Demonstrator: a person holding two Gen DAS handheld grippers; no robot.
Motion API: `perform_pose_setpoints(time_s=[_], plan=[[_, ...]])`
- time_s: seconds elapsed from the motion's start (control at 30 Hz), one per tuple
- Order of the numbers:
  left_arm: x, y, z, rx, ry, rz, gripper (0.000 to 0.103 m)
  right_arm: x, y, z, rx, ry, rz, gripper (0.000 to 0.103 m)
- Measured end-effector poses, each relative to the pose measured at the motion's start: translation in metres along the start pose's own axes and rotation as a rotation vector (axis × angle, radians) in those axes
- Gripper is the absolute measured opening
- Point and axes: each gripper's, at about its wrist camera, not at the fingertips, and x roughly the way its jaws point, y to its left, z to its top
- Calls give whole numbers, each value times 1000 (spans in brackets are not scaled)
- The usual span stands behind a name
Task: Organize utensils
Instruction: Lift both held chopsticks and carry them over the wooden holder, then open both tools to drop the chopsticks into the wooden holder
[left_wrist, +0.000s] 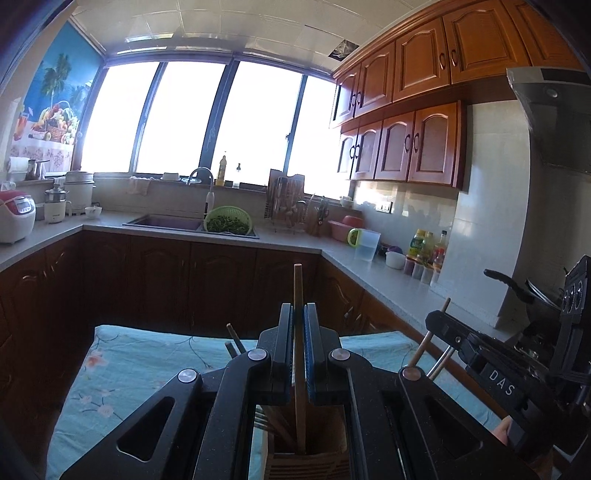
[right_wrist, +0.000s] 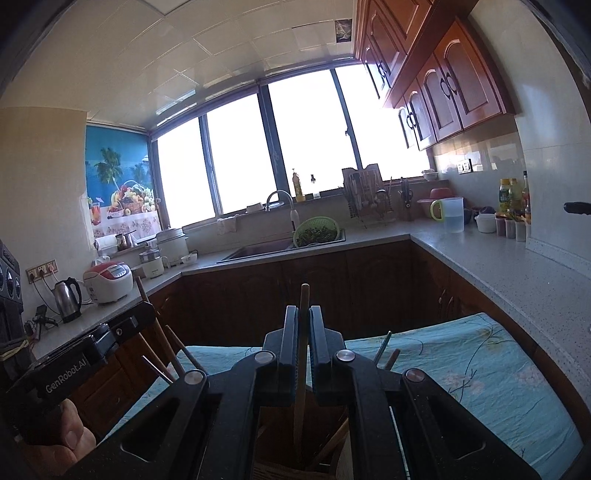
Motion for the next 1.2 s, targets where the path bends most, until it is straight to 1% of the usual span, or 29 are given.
perform_pose_setpoints(time_s=[0.1,0.17,0.3,0.53,0.57,0.63,0.7,0.73,0.77,0.8,0.83,0.87,1.03,1.1,1.13,1.17,1.2], plan=[[6,-4,-6,8,32,-2,3,1,-2,-8,-5,20,-2,5],[6,-6,-6,17,23,5,3,2,-3,-11,-4,37,-3,5],[4,-5,2,25,24,5,3,1,-5,-10,-10,41,1,5],[-10,12,2,8,36,7,3,2,-7,-8,-5,55,4,6],[-11,14,1,7,38,8,4,3,-8,-9,-1,60,6,6],[-12,16,2,-1,48,7,4,4,-10,-8,10,74,8,10],[-15,19,4,-13,56,3,4,4,-13,-8,23,77,9,12],[-16,19,6,-18,55,4,7,3,-14,-8,28,79,10,13],[-19,21,7,-23,51,-1,13,1,-15,-6,34,76,10,19],[-22,21,9,-26,45,-3,18,-2,-16,-6,41,71,12,32],[-27,22,10,-29,30,3,24,-5,-16,-4,46,62,13,38],[-31,22,8,-32,16,6,26,-9,-16,-2,50,51,18,48],[-53,24,6,-48,-4,13,28,-31,-13,9,49,10,24,50],[-64,26,-1,-58,-10,26,34,-41,-12,11,44,-7,20,57],[-70,28,-4,-67,-12,29,40,-46,-12,11,42,-15,15,59],[-76,29,-10,-78,-13,32,45,-52,-12,10,40,-23,11,64],[-82,32,-13,-90,-11,40,46,-57,-13,9,41,-29,7,69]])
